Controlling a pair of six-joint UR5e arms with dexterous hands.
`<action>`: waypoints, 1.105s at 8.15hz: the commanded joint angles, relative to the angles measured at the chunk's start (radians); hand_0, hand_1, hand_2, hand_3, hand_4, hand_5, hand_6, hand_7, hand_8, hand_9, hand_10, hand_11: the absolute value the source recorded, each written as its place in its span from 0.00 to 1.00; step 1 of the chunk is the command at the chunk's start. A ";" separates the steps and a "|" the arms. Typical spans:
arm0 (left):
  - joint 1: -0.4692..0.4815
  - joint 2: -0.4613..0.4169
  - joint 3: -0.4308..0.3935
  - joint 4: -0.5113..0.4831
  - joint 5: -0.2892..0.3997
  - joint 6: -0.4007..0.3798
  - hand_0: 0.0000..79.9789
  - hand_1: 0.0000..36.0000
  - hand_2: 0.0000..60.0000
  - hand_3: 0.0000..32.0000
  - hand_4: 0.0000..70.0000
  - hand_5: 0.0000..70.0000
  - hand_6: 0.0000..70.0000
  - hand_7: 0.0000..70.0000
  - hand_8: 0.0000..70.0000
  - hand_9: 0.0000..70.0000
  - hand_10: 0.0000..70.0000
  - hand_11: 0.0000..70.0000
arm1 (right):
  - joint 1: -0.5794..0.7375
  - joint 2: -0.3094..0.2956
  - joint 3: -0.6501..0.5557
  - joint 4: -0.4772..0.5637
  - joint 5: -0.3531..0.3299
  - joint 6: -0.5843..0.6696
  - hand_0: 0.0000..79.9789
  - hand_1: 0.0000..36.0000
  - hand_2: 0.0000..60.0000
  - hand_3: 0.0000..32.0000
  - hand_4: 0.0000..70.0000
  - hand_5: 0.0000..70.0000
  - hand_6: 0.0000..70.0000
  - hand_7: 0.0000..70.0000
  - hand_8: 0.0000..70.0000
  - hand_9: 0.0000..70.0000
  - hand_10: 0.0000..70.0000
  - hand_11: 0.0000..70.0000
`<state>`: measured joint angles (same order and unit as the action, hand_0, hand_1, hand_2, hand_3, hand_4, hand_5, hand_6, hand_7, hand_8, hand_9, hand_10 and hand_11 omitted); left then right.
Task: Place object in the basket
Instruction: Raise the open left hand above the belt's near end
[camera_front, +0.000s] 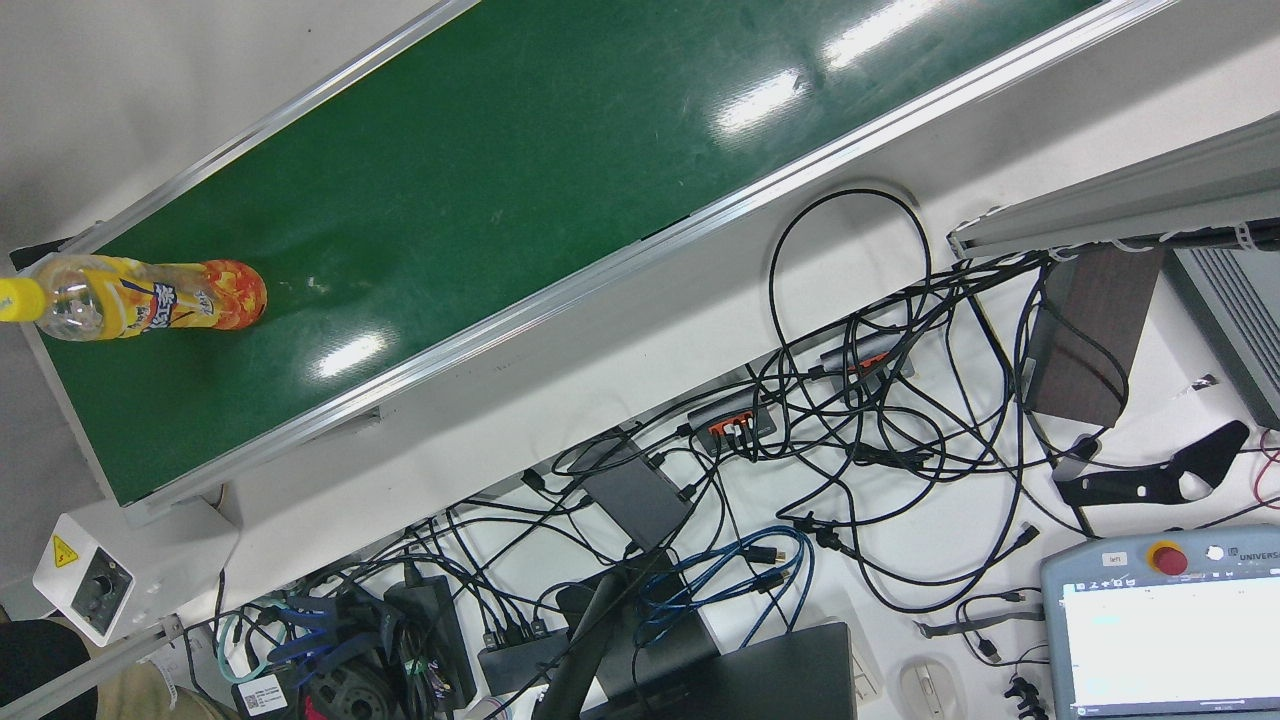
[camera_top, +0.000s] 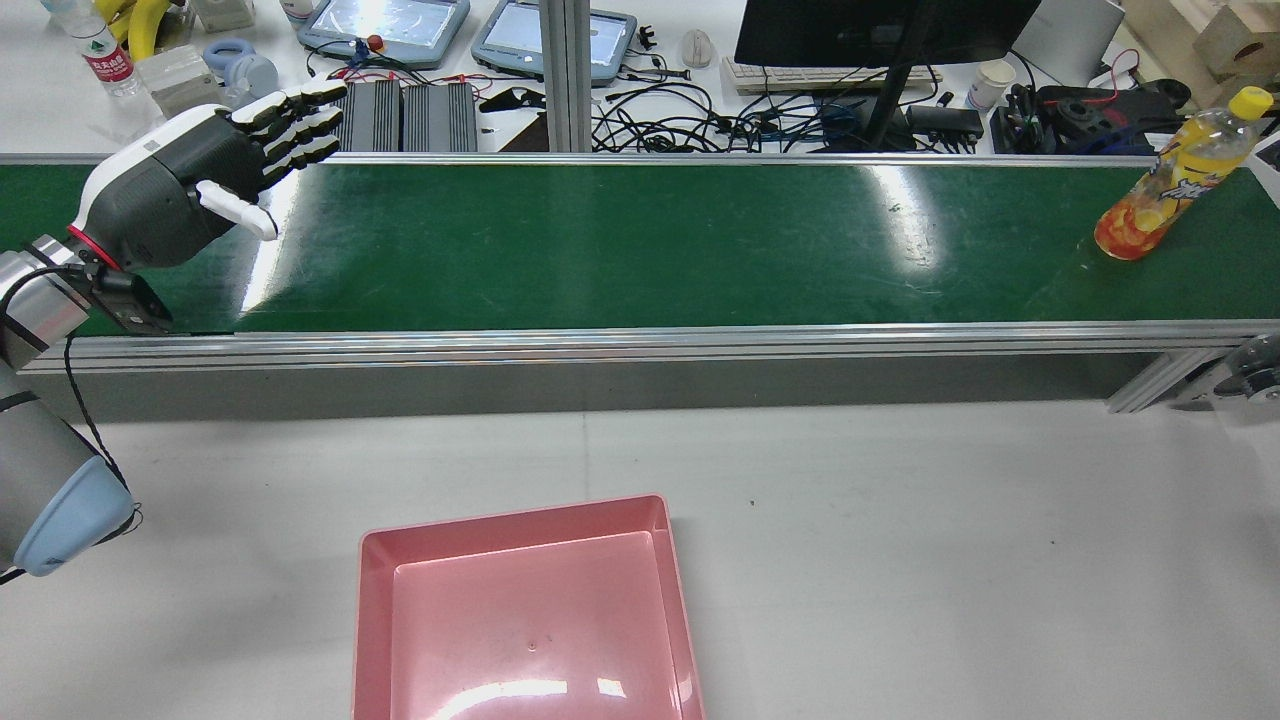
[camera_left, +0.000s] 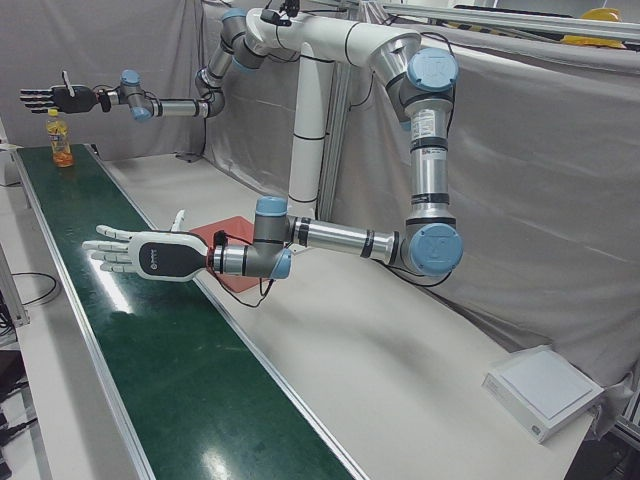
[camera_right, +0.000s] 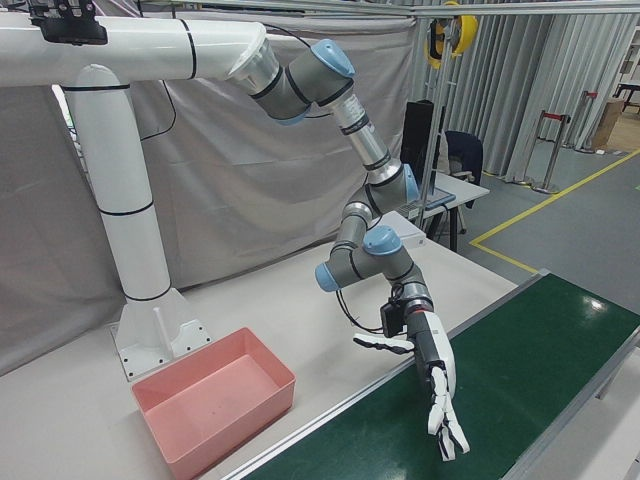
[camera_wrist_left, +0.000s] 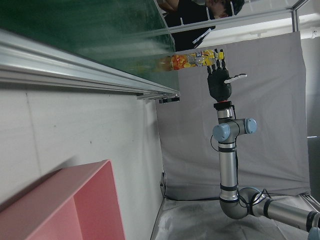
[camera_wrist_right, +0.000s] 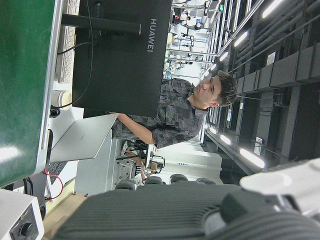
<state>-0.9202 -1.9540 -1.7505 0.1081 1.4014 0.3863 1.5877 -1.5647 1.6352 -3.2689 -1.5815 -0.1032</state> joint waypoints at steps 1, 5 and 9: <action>0.009 0.000 0.002 -0.001 -0.007 0.000 0.65 0.18 0.00 0.10 0.17 0.22 0.01 0.00 0.09 0.09 0.08 0.13 | 0.000 0.000 0.000 0.000 0.000 -0.001 0.00 0.00 0.00 0.00 0.00 0.00 0.00 0.00 0.00 0.00 0.00 0.00; 0.011 0.000 0.002 -0.001 -0.007 0.000 0.66 0.20 0.00 0.10 0.18 0.21 0.01 0.00 0.09 0.09 0.08 0.13 | 0.000 0.000 0.000 0.000 0.000 0.000 0.00 0.00 0.00 0.00 0.00 0.00 0.00 0.00 0.00 0.00 0.00 0.00; 0.017 -0.003 0.005 0.001 -0.007 0.008 0.68 0.35 0.00 0.09 0.18 0.21 0.02 0.00 0.10 0.10 0.08 0.14 | 0.000 0.000 0.000 0.000 0.000 -0.001 0.00 0.00 0.00 0.00 0.00 0.00 0.00 0.00 0.00 0.00 0.00 0.00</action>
<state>-0.9082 -1.9560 -1.7464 0.1077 1.3936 0.3921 1.5877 -1.5647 1.6352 -3.2689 -1.5815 -0.1031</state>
